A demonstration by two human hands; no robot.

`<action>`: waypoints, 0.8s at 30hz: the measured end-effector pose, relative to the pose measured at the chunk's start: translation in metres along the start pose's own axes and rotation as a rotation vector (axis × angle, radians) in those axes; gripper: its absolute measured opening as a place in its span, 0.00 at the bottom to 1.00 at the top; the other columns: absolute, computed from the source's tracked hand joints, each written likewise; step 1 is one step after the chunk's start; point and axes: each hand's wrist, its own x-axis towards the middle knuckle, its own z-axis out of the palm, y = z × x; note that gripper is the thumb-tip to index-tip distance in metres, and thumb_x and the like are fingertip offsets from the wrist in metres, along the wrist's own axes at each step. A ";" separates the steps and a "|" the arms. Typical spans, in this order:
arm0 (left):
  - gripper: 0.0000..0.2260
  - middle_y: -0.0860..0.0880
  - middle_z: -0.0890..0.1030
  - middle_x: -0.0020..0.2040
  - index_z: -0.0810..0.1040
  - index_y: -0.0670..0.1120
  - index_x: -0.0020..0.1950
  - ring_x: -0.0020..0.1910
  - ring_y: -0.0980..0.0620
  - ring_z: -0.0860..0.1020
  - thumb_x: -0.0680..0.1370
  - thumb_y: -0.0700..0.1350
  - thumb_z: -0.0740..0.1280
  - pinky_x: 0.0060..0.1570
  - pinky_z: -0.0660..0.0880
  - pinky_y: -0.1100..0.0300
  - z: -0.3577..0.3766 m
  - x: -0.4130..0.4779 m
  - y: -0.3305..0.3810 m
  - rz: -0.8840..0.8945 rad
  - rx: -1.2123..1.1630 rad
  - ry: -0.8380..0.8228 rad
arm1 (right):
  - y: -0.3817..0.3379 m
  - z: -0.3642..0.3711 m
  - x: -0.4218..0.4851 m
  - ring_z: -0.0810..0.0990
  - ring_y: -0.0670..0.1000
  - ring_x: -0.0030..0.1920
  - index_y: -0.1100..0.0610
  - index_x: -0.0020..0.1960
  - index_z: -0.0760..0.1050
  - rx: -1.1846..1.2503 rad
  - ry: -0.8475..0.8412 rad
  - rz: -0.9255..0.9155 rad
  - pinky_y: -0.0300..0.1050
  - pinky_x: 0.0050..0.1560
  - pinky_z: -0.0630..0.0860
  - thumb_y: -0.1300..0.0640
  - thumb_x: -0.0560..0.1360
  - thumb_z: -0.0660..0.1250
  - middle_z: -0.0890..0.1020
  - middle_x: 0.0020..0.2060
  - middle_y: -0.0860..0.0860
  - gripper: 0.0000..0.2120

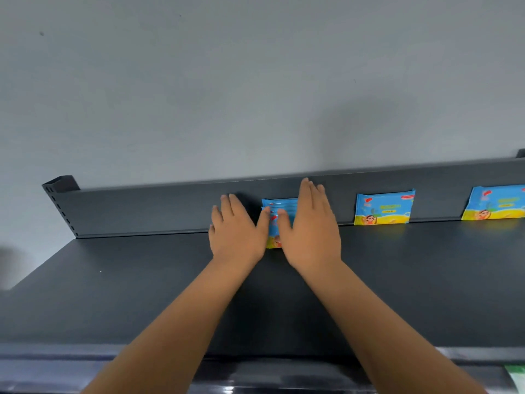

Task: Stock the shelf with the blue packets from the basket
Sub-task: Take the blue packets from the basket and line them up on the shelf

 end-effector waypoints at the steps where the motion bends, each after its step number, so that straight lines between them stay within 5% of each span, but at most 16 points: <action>1: 0.40 0.46 0.49 0.85 0.48 0.44 0.84 0.83 0.44 0.48 0.81 0.68 0.52 0.79 0.55 0.43 -0.006 -0.002 -0.004 0.012 0.027 0.021 | -0.007 -0.001 -0.002 0.46 0.53 0.83 0.58 0.84 0.48 0.009 -0.011 -0.039 0.50 0.82 0.51 0.43 0.84 0.55 0.55 0.83 0.53 0.35; 10: 0.37 0.51 0.43 0.85 0.43 0.49 0.85 0.82 0.45 0.35 0.82 0.69 0.45 0.80 0.41 0.41 -0.070 -0.048 -0.088 -0.244 0.111 0.302 | -0.092 0.023 -0.035 0.46 0.50 0.83 0.55 0.83 0.54 0.114 -0.175 -0.468 0.51 0.82 0.45 0.41 0.85 0.50 0.55 0.83 0.51 0.31; 19: 0.37 0.51 0.47 0.85 0.50 0.50 0.85 0.83 0.43 0.39 0.80 0.70 0.44 0.79 0.44 0.38 -0.129 -0.159 -0.236 -0.657 0.387 0.467 | -0.220 0.108 -0.136 0.44 0.50 0.83 0.56 0.84 0.51 0.322 -0.493 -0.815 0.52 0.82 0.47 0.40 0.85 0.46 0.52 0.84 0.51 0.33; 24: 0.37 0.52 0.42 0.85 0.46 0.51 0.85 0.83 0.45 0.37 0.81 0.70 0.44 0.80 0.42 0.41 -0.164 -0.212 -0.314 -0.826 0.388 0.558 | -0.290 0.151 -0.198 0.43 0.50 0.83 0.56 0.84 0.48 0.351 -0.634 -0.973 0.52 0.83 0.47 0.39 0.85 0.44 0.50 0.84 0.52 0.33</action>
